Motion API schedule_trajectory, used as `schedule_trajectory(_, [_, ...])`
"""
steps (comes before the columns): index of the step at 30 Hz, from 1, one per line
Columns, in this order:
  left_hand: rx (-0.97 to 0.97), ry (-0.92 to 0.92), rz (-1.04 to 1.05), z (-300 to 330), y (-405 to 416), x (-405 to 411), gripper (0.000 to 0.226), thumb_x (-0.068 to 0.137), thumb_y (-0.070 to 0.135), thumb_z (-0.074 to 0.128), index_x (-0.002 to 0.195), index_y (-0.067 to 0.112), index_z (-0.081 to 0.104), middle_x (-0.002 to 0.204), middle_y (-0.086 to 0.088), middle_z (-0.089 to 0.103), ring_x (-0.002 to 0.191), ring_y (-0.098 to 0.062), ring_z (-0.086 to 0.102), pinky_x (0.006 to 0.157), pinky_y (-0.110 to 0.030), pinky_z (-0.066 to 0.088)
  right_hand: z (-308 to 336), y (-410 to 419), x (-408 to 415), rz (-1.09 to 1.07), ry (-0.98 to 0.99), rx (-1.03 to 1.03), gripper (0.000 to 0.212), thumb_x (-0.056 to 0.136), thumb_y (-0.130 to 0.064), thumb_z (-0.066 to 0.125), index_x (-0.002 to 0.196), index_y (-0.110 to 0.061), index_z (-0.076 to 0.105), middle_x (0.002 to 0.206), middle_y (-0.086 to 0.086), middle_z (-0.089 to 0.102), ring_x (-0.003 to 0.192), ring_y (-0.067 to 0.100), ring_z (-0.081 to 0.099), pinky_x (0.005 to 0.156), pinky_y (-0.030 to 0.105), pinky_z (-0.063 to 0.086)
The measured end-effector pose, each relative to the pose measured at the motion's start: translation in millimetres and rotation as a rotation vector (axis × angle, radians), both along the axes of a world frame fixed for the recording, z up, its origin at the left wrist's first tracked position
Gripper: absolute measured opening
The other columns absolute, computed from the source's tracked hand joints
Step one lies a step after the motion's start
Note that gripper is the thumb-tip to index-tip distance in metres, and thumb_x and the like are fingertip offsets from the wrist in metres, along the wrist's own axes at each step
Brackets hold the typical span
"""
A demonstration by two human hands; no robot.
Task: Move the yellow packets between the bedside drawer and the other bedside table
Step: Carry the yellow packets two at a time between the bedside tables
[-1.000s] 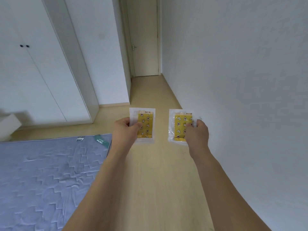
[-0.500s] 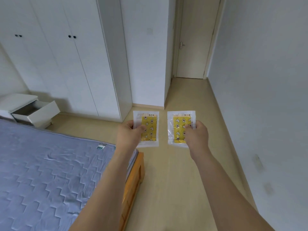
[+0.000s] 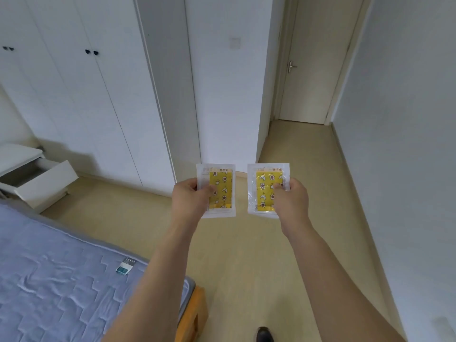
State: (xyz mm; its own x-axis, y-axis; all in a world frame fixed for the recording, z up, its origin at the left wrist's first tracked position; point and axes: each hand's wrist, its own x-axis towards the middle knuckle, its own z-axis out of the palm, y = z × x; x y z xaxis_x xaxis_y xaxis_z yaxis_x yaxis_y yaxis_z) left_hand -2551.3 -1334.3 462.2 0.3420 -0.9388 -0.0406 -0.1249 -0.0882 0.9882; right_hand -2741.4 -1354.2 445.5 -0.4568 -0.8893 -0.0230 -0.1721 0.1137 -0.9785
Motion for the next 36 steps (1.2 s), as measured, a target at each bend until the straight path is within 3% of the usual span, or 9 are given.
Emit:
schedule_trajectory(8, [-0.004, -0.048, 0.186, 20, -195, 20, 0.013, 0.083, 0.008, 0.067, 0.084, 0.017, 0.076, 0.081, -0.001, 0.077, 0.079, -0.023, 0.074, 0.078, -0.046, 0.061, 7, -235, 25, 0.187, -0.052, -0.009, 0.012, 0.092, -0.013, 0.049, 0.091, -0.003, 0.056, 0.086, 0.01, 0.061, 0.07, 0.023, 0.053, 0.065, 0.033, 0.046])
schedule_trajectory(12, [0.024, -0.019, 0.329, 14, -260, 66, 0.01, 0.082, 0.009, 0.068, 0.081, 0.015, 0.075, 0.084, -0.009, 0.076, 0.083, -0.033, 0.073, 0.08, -0.051, 0.059, 5, -317, 82, 0.356, -0.03, 0.025, 0.011, 0.092, -0.013, 0.048, 0.09, -0.009, 0.057, 0.088, 0.009, 0.063, 0.074, 0.024, 0.057, 0.068, 0.035, 0.05])
schedule_trajectory(15, [0.061, 0.032, 0.431, -5, -305, 106, 0.012, 0.083, 0.009, 0.068, 0.086, 0.018, 0.076, 0.082, 0.0, 0.077, 0.08, -0.023, 0.075, 0.08, -0.047, 0.06, -1, -379, 126, 0.449, 0.01, 0.03, 0.011, 0.093, -0.014, 0.048, 0.09, -0.009, 0.057, 0.089, 0.008, 0.063, 0.08, 0.028, 0.062, 0.07, 0.038, 0.053])
schedule_trajectory(21, [0.019, 0.101, 0.583, -15, -413, 203, 0.009, 0.085, 0.01, 0.07, 0.087, 0.018, 0.074, 0.081, 0.002, 0.077, 0.077, -0.016, 0.075, 0.072, -0.035, 0.061, -2, -512, 236, 0.597, 0.061, -0.006, 0.011, 0.092, -0.015, 0.048, 0.092, -0.014, 0.059, 0.09, 0.004, 0.065, 0.086, 0.027, 0.064, 0.08, 0.048, 0.056])
schedule_trajectory(27, [-0.051, 0.082, 0.713, 11, -509, 311, 0.008, 0.088, 0.013, 0.069, 0.092, 0.017, 0.075, 0.082, 0.004, 0.077, 0.073, -0.009, 0.074, 0.06, -0.024, 0.056, 27, -623, 352, 0.709, 0.026, -0.047, 0.013, 0.095, -0.013, 0.047, 0.091, -0.02, 0.057, 0.087, 0.0, 0.063, 0.08, 0.021, 0.063, 0.077, 0.041, 0.055])
schedule_trajectory(32, [-0.018, 0.075, 0.79, 1, -563, 385, 0.008, 0.088, 0.012, 0.069, 0.087, 0.018, 0.075, 0.082, 0.003, 0.077, 0.073, -0.009, 0.074, 0.062, -0.025, 0.056, 20, -694, 447, 0.8, 0.02, -0.029, 0.013, 0.095, -0.013, 0.047, 0.092, -0.019, 0.058, 0.089, 0.002, 0.063, 0.083, 0.024, 0.064, 0.078, 0.043, 0.056])
schedule_trajectory(36, [0.001, 0.091, 0.877, -11, -608, 471, 0.006, 0.089, 0.015, 0.07, 0.091, 0.019, 0.074, 0.083, 0.004, 0.077, 0.077, -0.011, 0.075, 0.071, -0.032, 0.059, 0, -751, 546, 0.895, 0.016, 0.006, 0.014, 0.094, -0.013, 0.046, 0.088, -0.019, 0.057, 0.086, 0.002, 0.062, 0.081, 0.023, 0.062, 0.075, 0.04, 0.054])
